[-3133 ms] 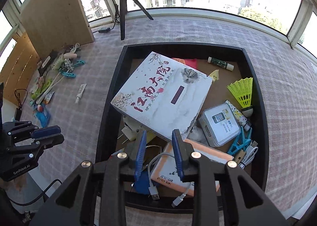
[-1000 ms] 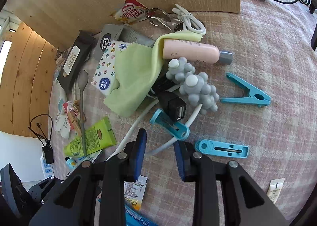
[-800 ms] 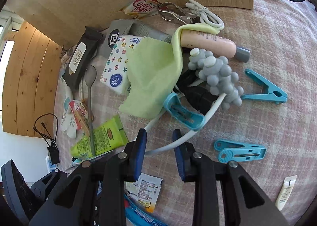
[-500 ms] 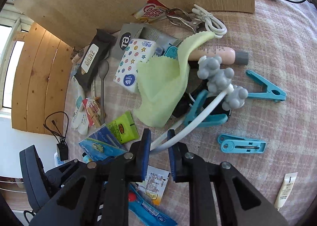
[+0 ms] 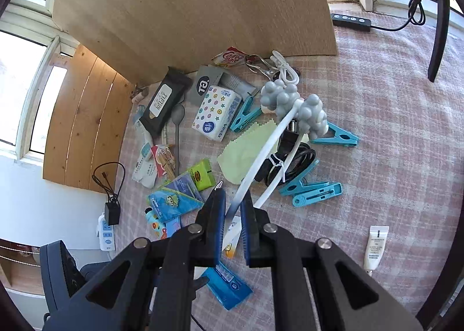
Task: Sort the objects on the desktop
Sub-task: 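Lift and carry the strip and grey massager over the tray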
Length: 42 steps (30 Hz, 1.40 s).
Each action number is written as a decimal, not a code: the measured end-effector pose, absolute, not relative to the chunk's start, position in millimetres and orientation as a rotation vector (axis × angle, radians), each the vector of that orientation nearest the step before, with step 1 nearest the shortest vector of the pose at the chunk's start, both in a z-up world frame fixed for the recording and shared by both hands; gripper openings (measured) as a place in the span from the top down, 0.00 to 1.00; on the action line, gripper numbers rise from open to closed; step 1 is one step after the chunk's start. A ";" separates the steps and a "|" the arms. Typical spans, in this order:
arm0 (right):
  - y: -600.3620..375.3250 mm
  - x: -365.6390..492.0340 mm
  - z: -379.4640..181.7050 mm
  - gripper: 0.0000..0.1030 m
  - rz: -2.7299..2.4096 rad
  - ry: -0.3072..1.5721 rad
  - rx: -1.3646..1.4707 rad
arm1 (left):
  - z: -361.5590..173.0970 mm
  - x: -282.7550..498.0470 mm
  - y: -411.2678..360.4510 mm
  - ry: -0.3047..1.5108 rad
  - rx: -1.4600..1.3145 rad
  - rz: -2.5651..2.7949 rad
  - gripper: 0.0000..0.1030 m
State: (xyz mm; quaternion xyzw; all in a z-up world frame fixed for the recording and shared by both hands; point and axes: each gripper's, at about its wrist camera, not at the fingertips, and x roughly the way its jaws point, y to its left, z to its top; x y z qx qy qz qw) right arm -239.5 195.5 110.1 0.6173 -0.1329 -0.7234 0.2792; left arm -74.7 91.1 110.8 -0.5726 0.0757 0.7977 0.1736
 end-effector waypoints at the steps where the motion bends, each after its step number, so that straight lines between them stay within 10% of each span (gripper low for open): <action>1: 202.0 -238.3 114.9 0.90 -1.957 -0.354 1.645 | 115.5 -74.3 97.9 0.225 -1.608 2.265 0.87; 28: 267.1 -219.7 60.7 0.88 -1.975 -0.307 1.801 | 99.5 -52.3 171.7 0.192 -1.593 2.188 0.87; 42: 405.1 -214.7 148.9 0.90 -2.211 -0.435 1.642 | 158.6 -54.3 284.7 0.290 -1.342 2.091 0.86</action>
